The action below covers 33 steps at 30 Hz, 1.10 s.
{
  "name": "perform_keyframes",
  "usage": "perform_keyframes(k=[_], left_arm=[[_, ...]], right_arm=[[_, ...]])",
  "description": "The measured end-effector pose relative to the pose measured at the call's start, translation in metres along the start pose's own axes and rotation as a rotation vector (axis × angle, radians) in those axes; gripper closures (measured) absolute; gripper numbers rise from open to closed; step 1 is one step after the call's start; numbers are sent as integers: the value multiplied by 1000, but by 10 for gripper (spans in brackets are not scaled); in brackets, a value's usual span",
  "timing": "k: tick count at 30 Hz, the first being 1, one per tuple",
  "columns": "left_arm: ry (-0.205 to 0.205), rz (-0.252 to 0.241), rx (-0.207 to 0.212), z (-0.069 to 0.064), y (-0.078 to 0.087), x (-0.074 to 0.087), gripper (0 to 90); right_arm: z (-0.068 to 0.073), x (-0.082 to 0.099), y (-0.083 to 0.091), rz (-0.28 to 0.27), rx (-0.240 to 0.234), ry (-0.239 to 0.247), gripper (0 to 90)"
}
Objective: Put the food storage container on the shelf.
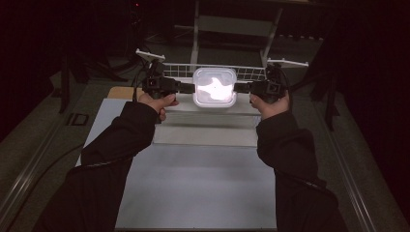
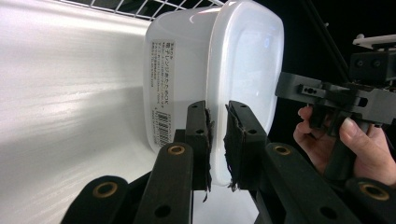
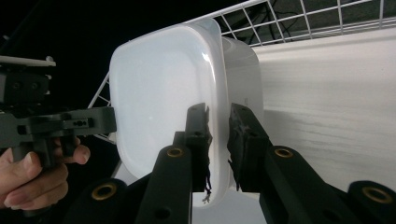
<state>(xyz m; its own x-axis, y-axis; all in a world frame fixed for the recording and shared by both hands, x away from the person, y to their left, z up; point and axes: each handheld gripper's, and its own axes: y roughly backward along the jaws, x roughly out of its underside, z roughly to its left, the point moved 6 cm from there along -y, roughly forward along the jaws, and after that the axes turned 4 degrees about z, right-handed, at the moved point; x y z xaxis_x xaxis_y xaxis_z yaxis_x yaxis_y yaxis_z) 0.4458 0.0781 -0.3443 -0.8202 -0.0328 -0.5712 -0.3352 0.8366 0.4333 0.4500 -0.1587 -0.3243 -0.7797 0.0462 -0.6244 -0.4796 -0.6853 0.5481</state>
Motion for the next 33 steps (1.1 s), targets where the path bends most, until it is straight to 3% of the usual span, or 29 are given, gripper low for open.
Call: perform_keyframes(k=[7,20,33], left_arm=[[-15,-30,-20,3,-5,-6,766],[11,-55,-11,9,-14,-10,702],[17,-74,-28,15,-20,-12,615]], right_arm=[[-4,-5,-4,-8,11,-4,772],[-13,-15,-17,-20,44,-11,724],[-17,-23,-30,-18,72,-21,696]])
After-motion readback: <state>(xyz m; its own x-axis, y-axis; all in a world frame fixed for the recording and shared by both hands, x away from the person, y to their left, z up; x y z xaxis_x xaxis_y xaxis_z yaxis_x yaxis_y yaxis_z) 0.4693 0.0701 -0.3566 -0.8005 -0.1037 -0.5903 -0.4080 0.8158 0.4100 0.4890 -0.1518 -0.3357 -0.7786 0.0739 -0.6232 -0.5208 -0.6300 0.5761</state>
